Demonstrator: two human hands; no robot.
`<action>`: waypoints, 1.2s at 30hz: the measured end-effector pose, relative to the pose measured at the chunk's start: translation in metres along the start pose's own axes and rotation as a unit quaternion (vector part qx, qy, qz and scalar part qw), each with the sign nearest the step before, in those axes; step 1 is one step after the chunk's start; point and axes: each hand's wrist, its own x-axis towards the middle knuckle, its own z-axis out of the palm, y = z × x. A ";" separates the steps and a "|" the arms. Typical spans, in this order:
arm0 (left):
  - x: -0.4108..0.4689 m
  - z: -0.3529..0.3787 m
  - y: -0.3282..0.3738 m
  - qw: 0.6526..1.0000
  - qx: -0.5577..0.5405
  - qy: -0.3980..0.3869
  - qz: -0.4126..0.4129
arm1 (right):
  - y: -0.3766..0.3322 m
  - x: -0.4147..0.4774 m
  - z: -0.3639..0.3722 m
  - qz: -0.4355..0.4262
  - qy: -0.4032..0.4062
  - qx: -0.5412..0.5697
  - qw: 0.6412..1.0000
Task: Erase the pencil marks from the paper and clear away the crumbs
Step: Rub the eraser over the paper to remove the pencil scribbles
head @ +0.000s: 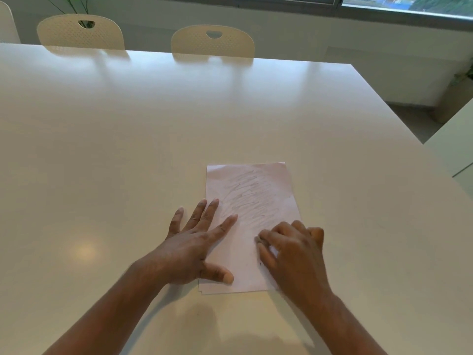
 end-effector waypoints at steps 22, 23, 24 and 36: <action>0.000 0.000 0.000 1.000 0.003 -0.003 0.001 | 0.009 -0.004 0.000 0.018 0.037 -0.026 0.999; 0.000 0.000 0.000 1.000 0.004 -0.003 0.000 | 0.000 -0.010 0.002 -0.005 0.021 -0.014 1.000; 0.000 0.000 0.001 1.000 0.005 -0.005 -0.001 | -0.009 -0.016 0.003 -0.027 0.003 0.002 1.000; -0.001 -0.001 0.000 1.000 0.007 -0.006 0.002 | -0.006 -0.008 0.007 -0.002 -0.025 0.049 0.999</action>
